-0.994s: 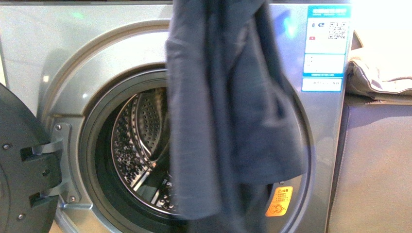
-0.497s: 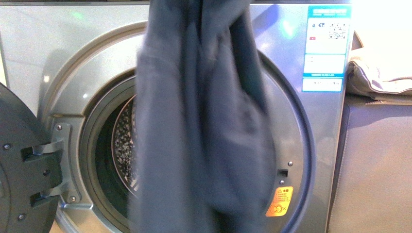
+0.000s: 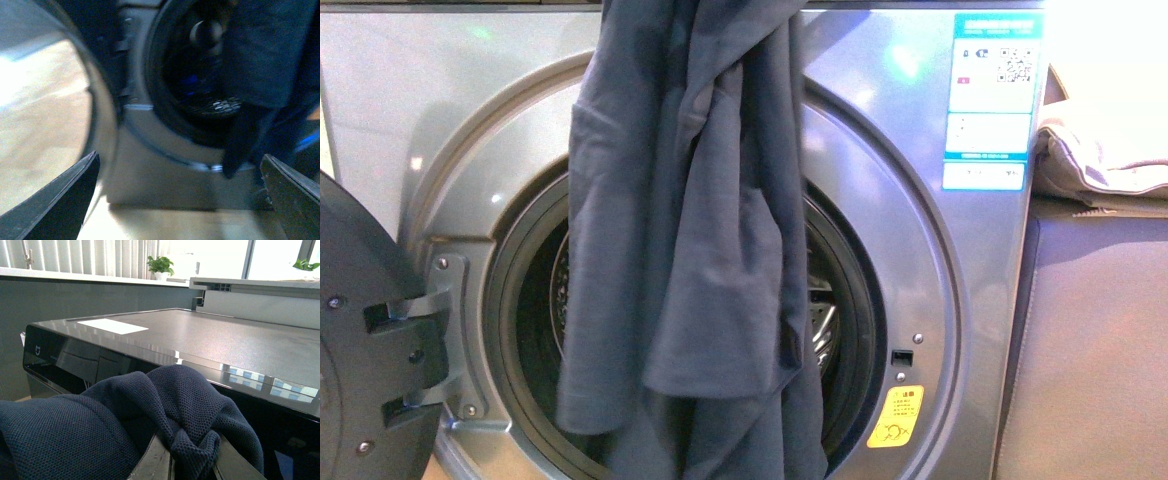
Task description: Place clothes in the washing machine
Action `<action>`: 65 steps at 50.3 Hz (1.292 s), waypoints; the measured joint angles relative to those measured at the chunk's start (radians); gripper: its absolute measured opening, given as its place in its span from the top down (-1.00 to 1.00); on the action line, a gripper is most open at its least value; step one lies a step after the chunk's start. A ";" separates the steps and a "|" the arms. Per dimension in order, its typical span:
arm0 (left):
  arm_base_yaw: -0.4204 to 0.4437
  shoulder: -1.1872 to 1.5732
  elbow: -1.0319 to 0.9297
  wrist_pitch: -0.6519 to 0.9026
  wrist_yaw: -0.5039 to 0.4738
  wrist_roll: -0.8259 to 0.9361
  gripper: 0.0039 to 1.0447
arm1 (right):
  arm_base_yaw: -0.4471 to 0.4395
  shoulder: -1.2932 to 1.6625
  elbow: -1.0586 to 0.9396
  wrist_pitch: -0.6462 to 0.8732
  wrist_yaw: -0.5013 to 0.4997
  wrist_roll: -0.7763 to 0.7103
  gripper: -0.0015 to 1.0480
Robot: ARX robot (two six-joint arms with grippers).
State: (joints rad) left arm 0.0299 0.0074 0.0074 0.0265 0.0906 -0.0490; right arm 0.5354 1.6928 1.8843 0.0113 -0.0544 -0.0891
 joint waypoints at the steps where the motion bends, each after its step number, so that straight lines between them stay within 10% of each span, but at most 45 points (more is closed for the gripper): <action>1: 0.008 0.002 0.000 0.011 0.031 -0.016 -0.88 | 0.000 0.000 0.000 0.000 0.000 0.000 0.90; 9: 0.185 0.188 0.035 0.266 0.374 -0.238 -0.88 | 0.000 0.000 0.000 0.000 0.001 0.000 0.90; 22: 0.321 0.713 0.338 0.726 0.533 -0.294 -0.88 | 0.000 0.000 0.000 0.000 0.000 0.000 0.90; 48: -0.041 1.278 0.784 0.828 0.718 -0.182 -0.88 | 0.000 0.000 0.000 0.000 0.000 0.000 0.90; 65: -0.182 1.527 0.853 0.885 0.639 -0.097 -0.88 | 0.000 0.000 0.000 0.000 0.000 0.000 0.90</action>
State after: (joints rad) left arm -0.1516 1.5341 0.8600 0.9119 0.7296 -0.1459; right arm 0.5354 1.6924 1.8843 0.0113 -0.0540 -0.0891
